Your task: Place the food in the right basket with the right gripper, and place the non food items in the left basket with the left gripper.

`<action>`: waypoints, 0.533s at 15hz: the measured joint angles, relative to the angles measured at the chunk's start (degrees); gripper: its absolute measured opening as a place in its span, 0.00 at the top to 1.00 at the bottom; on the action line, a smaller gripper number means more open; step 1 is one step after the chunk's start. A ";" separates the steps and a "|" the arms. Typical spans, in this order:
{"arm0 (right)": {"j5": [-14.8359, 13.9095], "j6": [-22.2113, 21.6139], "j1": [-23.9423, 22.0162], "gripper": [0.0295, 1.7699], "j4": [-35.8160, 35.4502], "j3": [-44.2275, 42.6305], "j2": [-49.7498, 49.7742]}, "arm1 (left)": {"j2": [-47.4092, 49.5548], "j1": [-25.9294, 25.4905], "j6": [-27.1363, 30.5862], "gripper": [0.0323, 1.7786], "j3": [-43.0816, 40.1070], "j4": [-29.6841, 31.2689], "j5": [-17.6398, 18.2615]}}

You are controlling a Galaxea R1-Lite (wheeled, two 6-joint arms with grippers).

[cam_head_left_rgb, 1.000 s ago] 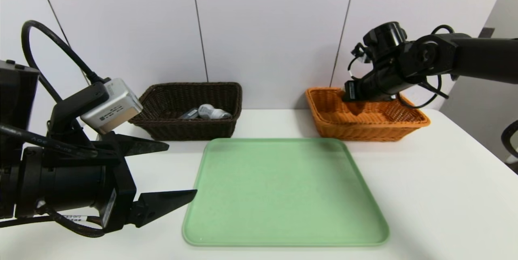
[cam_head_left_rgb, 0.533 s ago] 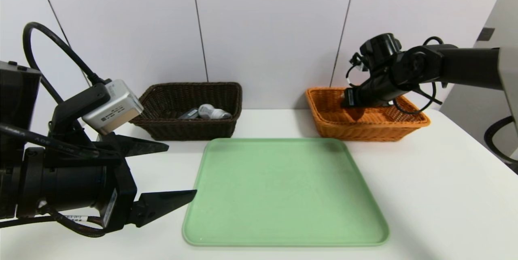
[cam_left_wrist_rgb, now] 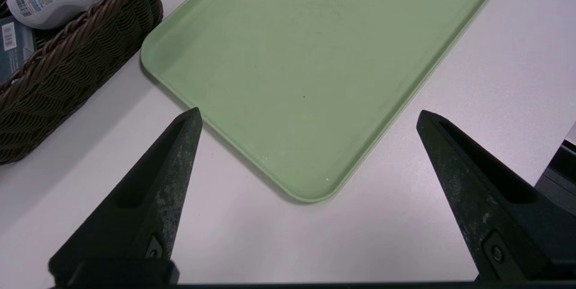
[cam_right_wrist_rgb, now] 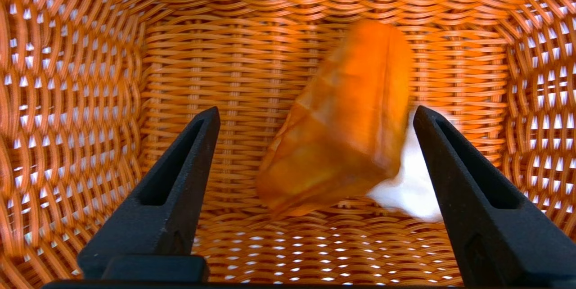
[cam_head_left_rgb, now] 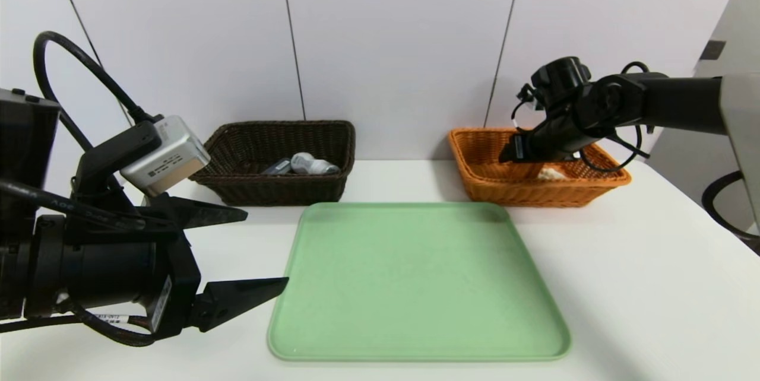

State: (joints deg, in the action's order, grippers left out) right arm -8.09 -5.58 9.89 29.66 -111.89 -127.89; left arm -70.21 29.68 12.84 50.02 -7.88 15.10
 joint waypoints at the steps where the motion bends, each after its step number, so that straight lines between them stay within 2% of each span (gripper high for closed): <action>1: 0.22 -0.04 -0.05 0.14 0.27 0.01 0.27 | 0.11 0.00 0.00 0.05 0.01 0.02 -0.04; 8: 0.57 -0.15 -0.13 0.08 6.19 0.04 8.19 | 3.04 -1.71 -0.09 0.05 -0.46 -0.09 -0.96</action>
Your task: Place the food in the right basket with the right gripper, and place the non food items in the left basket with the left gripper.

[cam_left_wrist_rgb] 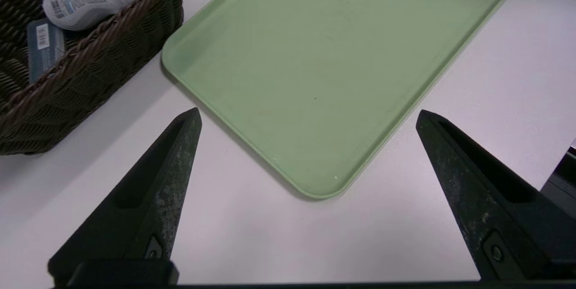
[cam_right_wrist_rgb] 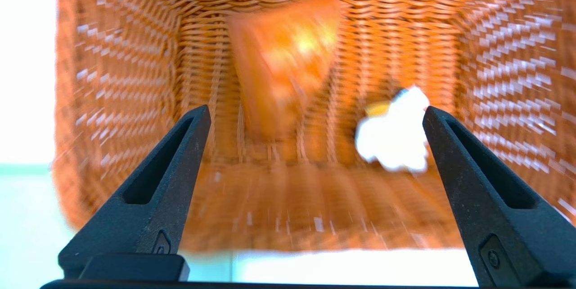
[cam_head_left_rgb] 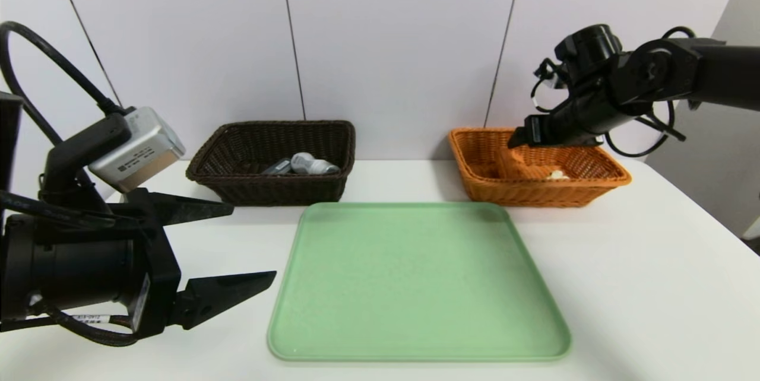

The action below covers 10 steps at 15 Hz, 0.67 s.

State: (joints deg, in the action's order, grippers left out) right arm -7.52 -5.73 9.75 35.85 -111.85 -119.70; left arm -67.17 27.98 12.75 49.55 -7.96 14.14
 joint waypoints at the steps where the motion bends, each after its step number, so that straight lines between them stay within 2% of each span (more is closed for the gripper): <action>1: -0.02 -0.05 -0.06 0.07 1.33 0.00 1.80 | 0.85 -0.78 0.01 0.05 -0.05 -0.05 -0.72; 5: -0.13 -1.34 0.05 0.06 9.70 0.02 10.65 | 5.07 -4.17 -0.72 0.05 -1.10 -0.02 -4.94; 10: -0.46 -8.33 2.45 0.05 22.33 3.25 23.65 | 9.59 -6.01 -5.21 0.05 -2.15 -0.17 -18.19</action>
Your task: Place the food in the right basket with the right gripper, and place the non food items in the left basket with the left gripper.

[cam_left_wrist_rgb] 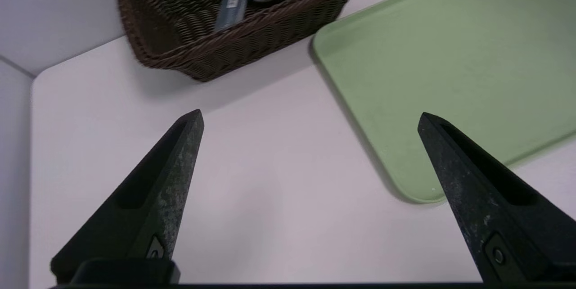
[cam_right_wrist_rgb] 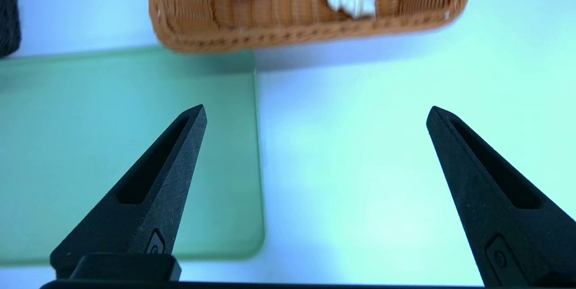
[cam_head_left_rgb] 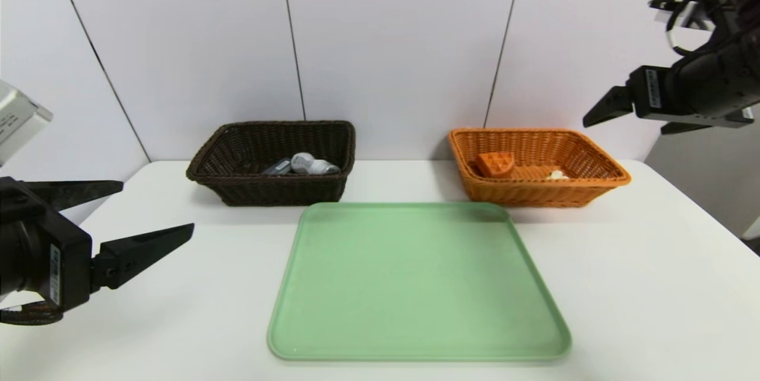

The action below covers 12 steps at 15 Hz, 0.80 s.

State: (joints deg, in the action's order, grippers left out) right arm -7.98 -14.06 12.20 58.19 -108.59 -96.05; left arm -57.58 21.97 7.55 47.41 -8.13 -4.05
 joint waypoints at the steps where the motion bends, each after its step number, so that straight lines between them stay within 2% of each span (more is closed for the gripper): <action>1: -0.11 -1.05 0.77 0.04 0.91 2.83 3.38 | 0.80 -0.12 -0.09 0.05 -0.52 -0.11 -3.47; 3: -0.17 -1.79 2.23 0.04 1.51 9.20 9.84 | 2.60 -0.23 -0.11 0.05 -1.18 -0.94 -8.74; 4: -0.20 -2.01 2.84 0.04 1.65 12.46 13.25 | 3.89 -0.23 -0.02 0.05 -1.35 -2.45 -10.03; 7: -0.28 -1.99 3.75 0.04 1.79 20.59 23.67 | 8.18 -0.74 0.09 0.05 -1.74 -8.86 -10.72; 12: -0.61 -1.16 3.95 0.04 1.99 30.84 40.44 | 15.93 -9.05 0.39 0.05 -4.88 -11.19 -10.64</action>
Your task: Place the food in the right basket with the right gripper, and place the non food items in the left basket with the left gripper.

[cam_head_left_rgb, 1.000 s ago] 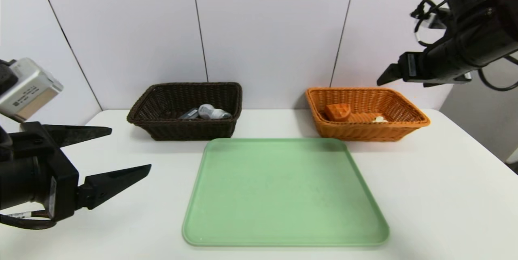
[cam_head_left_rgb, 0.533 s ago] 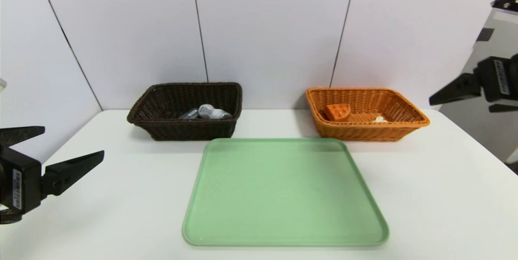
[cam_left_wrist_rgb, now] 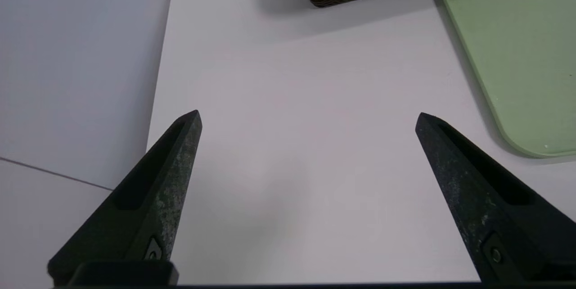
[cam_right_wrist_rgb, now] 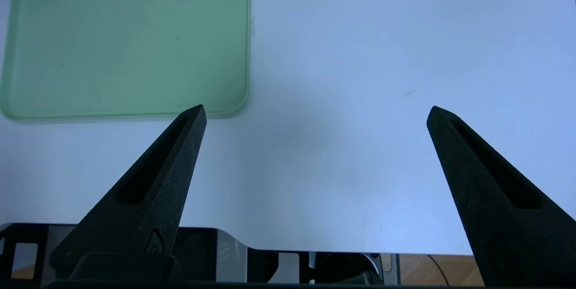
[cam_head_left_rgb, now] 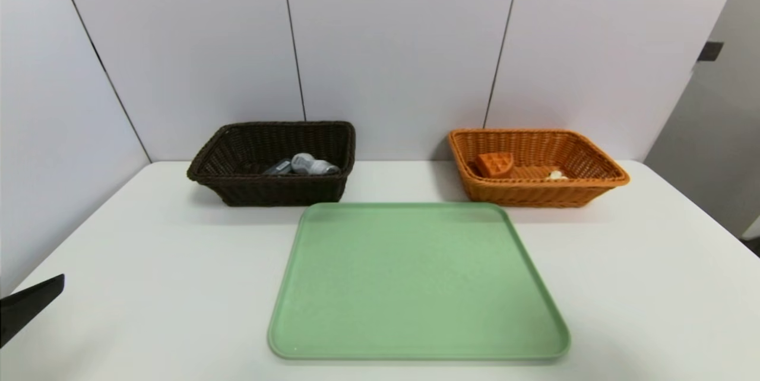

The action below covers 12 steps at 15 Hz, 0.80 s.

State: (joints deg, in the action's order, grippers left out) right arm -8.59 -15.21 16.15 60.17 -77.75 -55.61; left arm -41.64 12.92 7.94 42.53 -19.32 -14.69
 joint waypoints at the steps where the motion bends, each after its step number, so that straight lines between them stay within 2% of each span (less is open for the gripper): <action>1: -0.05 0.17 0.00 0.04 0.00 2.17 2.97 | 1.71 -1.85 0.09 0.05 -0.69 -0.27 0.02; 4: -0.11 0.37 -0.78 0.04 -0.15 5.67 8.84 | 5.99 -5.96 1.51 0.05 -1.55 -2.78 0.13; 7: 0.55 0.61 -4.08 0.04 -0.23 6.28 12.53 | 9.79 -8.52 1.77 0.05 -3.64 -2.95 0.39; 12: 0.57 0.98 -7.67 0.04 0.00 9.75 18.24 | 14.14 -9.62 1.77 0.05 -5.52 -3.00 0.50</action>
State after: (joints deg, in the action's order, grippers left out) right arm -8.02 -14.24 8.48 60.17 -68.00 -37.38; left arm -27.50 3.30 9.70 37.01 -22.32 -14.19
